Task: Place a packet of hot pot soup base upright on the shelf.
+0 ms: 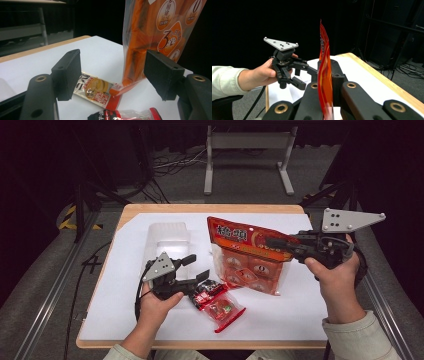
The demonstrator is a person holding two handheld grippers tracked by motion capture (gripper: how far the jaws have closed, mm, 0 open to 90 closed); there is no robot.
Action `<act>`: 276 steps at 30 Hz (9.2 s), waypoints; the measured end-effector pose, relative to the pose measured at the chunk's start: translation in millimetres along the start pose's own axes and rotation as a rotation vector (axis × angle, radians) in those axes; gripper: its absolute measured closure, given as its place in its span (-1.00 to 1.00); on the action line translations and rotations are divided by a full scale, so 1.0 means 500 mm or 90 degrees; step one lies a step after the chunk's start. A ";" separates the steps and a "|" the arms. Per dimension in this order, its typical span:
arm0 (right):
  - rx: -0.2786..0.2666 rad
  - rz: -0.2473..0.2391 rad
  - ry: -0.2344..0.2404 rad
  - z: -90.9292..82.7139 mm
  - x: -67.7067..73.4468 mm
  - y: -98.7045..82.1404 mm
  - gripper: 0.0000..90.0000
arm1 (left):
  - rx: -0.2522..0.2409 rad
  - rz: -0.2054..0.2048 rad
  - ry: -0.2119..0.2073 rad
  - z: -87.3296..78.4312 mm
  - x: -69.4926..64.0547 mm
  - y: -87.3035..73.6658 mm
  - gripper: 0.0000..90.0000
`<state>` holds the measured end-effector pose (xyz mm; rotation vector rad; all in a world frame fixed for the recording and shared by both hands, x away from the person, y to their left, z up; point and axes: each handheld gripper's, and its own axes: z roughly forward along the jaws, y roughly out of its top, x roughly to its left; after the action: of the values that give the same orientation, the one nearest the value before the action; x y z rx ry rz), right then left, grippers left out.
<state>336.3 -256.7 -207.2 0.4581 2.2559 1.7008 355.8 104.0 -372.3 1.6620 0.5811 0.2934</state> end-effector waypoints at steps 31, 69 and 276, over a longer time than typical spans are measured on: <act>-0.035 -0.009 0.066 0.074 0.012 -0.005 1.00 | -0.040 -0.012 -0.122 0.081 -0.017 -0.011 -0.96; -0.057 0.013 0.083 0.068 -0.001 -0.033 1.00 | -0.010 -0.014 -0.323 0.071 -0.028 -0.008 0.58; 0.072 0.174 -0.101 -0.019 -0.103 -0.280 -0.23 | 0.184 -0.148 0.130 -0.061 0.338 -0.015 0.56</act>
<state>367.8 -322.3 -337.7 0.9316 2.2630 1.5952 480.6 219.5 -396.3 1.8306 0.9995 0.2176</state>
